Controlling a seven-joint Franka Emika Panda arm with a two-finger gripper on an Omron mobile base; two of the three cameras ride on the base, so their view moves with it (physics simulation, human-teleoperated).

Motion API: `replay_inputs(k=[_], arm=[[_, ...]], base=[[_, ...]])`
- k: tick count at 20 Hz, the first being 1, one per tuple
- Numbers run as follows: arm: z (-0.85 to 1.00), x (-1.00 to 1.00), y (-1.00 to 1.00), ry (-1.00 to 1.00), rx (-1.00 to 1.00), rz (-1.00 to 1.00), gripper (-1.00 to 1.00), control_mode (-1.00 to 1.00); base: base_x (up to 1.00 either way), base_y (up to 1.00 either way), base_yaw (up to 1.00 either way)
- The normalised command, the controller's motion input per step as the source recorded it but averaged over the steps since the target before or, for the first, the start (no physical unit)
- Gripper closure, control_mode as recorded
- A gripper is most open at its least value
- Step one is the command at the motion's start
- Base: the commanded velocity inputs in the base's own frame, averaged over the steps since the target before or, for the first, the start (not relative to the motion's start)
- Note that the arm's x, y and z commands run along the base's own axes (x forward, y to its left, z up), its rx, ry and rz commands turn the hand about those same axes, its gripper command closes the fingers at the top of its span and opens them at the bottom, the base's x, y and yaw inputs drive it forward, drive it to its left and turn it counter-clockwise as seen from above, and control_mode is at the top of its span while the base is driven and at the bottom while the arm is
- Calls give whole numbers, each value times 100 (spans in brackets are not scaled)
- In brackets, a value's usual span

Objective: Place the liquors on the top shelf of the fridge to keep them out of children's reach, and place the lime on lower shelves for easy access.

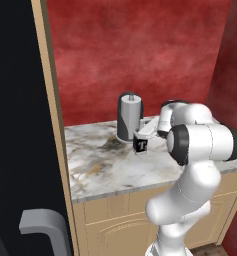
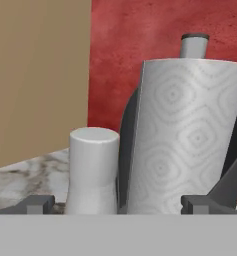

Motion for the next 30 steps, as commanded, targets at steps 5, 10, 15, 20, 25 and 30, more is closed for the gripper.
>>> replay_inputs(k=[5, 10, 15, 20, 25, 30], arm=[[-19, 25, 0, 0, 0, 0, -100, -100], [-21, 18, 0, 0, 0, 0, -100, -100], [-21, 11, 1, 0, 0, 0, -100, -100], [-26, 0, 8, 0, 0, 0, 100, -100], [-22, 0, 7, 0, 0, 0, 100, -100], [-11, -15, 0, 1, 0, 2, 100, -100]], base=[[0, 0, 0], [0, 0, 0], [0, 0, 0], [0, 0, 0], [0, 0, 0], [0, 0, 0]])
